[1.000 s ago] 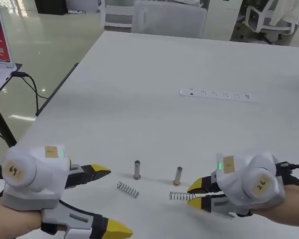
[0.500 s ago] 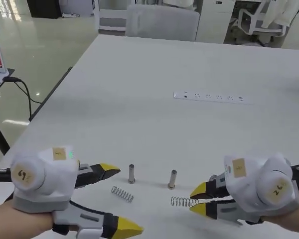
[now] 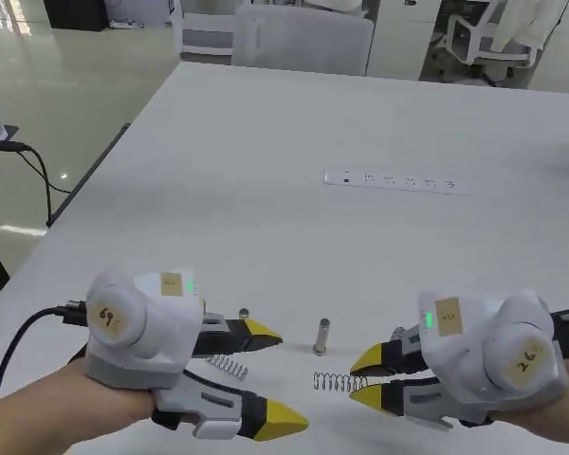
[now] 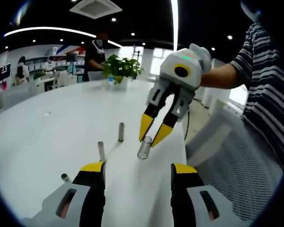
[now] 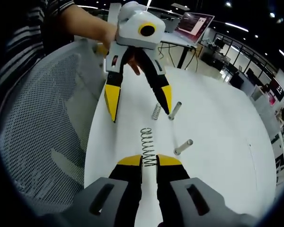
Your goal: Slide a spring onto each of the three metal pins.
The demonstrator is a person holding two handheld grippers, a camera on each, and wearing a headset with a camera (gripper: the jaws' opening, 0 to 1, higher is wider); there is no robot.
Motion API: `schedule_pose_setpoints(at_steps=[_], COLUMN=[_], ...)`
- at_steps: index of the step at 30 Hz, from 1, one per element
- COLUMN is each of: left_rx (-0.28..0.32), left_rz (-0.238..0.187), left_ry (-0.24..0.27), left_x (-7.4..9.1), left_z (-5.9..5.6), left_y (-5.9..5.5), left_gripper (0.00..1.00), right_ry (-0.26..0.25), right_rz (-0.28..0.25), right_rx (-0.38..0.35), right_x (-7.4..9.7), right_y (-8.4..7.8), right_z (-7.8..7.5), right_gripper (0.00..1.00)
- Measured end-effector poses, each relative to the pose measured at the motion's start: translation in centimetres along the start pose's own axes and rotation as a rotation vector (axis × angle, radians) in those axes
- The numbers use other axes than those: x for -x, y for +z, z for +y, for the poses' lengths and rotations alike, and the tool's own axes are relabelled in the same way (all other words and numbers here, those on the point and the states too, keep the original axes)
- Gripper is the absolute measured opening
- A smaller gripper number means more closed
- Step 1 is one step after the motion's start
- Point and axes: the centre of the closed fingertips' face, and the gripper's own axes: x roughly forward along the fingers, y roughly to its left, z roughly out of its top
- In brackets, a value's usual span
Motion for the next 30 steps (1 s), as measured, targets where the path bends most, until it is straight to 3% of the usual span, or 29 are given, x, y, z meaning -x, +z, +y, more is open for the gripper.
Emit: schedule_pose_setpoints(at_steps=[15,30], left_rx=[-0.020,-0.044], left_rz=[-0.050,-0.067], left_ry=[-0.044,-0.064], left_x=[-1.8,-2.5], left_z=[-1.0,-1.4], left_y=[1.4,1.8], left_gripper=[0.25,0.06], right_ry=[0.006,0.007], right_rz=[-0.018,-0.025], right_rx=[-0.023,-0.021], right_x=[0.2,0.6], right_y=[0.7,0.8], right_z=[0.4,0.5], right_gripper=[0.08,0.08])
